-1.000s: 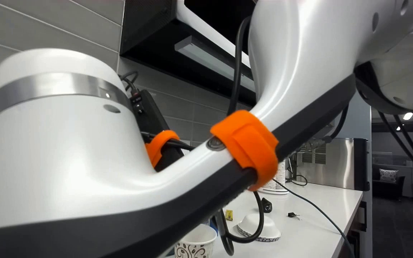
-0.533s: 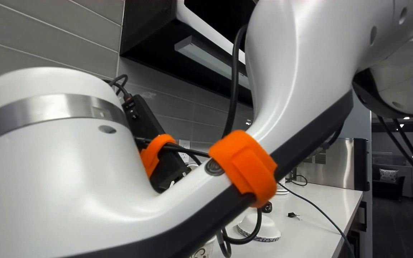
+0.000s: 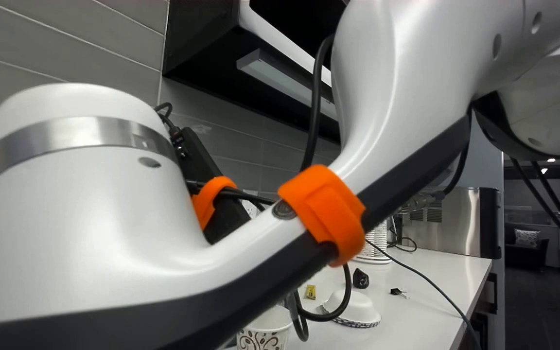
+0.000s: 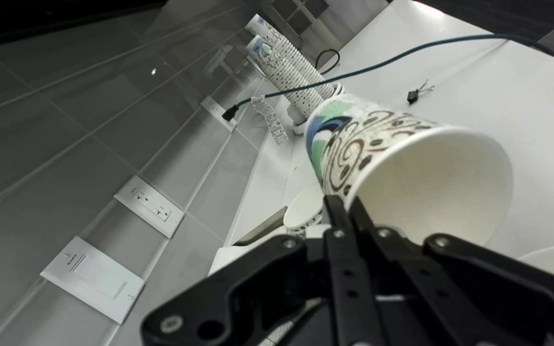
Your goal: Pour the contents in the coffee cup on the right into the coffee cup on the left.
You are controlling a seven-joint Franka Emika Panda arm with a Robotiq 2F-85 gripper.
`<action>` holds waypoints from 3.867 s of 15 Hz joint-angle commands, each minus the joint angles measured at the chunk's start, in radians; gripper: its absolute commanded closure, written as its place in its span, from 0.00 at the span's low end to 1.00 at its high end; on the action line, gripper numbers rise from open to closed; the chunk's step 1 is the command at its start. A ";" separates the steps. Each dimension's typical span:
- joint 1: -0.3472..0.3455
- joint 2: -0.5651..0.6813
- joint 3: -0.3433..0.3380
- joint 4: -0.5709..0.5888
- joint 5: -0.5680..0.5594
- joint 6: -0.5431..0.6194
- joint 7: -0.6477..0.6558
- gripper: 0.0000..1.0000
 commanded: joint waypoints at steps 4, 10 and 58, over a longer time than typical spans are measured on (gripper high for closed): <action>-0.145 -0.143 0.085 -0.081 0.159 0.246 0.101 0.99; -0.305 -0.294 0.151 -0.194 0.351 0.482 0.172 0.99; -0.728 -0.776 -0.151 -0.887 1.442 1.306 0.113 0.36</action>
